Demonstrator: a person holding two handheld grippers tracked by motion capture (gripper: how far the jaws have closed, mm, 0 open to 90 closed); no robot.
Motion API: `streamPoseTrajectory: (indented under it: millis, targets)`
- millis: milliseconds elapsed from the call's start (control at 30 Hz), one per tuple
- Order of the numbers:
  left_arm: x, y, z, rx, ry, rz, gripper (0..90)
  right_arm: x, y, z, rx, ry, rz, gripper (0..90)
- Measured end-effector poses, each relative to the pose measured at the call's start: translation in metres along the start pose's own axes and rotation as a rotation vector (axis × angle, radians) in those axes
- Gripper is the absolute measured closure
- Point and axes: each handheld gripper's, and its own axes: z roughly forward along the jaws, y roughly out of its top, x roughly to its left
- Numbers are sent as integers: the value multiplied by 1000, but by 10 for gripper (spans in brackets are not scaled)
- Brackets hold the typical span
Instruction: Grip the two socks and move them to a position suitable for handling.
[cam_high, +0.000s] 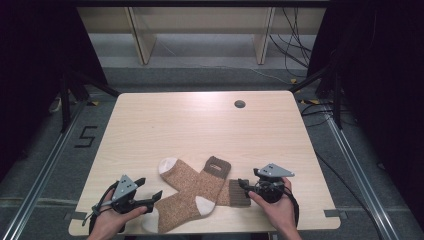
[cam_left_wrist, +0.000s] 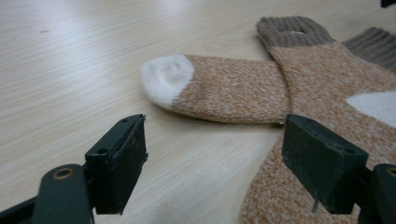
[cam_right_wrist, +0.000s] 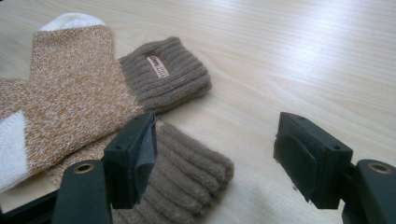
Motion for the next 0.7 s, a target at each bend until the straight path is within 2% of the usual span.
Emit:
streamPoseTrajectory:
  millis: [100,167,200,233,300,333,367,400,433,467,500,567,600,633,667,700]
  targets:
    - [-3,2,-1,25,-20,24,220,-5,1,1,-9,11,-1,303]
    - [-5,5,-3,40,-19,58,223,-8,4,-1,-7,-1,-18,305]
    - [-6,7,-7,36,-41,87,225,-8,6,-1,0,-1,-18,323]
    - [-6,7,-9,37,-50,96,229,-8,7,-1,18,2,-11,326]
    - [-7,7,-11,45,-59,93,233,-9,9,0,27,11,-29,330]
    - [-7,6,-13,55,-67,91,233,-8,12,-1,53,-24,-35,341]
    - [-8,4,-17,64,-91,84,234,-7,13,1,52,0,-9,347]
    - [-9,2,-19,71,-107,78,235,-5,16,-1,64,-18,-8,356]
    - [-9,2,-19,71,-107,78,235,-4,18,0,51,-14,-27,365]
    - [-12,-2,-22,81,-143,88,235,-2,21,1,48,1,-26,369]
    - [-12,-2,-22,81,-143,88,236,0,25,2,57,-4,-44,373]
    - [-15,-6,-26,110,-173,90,236,1,28,4,58,2,-51,374]
    - [-16,-9,-26,118,-181,94,237,3,31,7,69,-2,-52,374]
    - [-17,-14,-26,138,-198,103,238,5,39,19,90,25,-83,378]
    - [-17,-14,-26,138,-198,103,240,7,41,24,102,31,-83,378]
    - [-17,-16,-26,168,-201,108,240,7,41,24,102,31,-83,378]
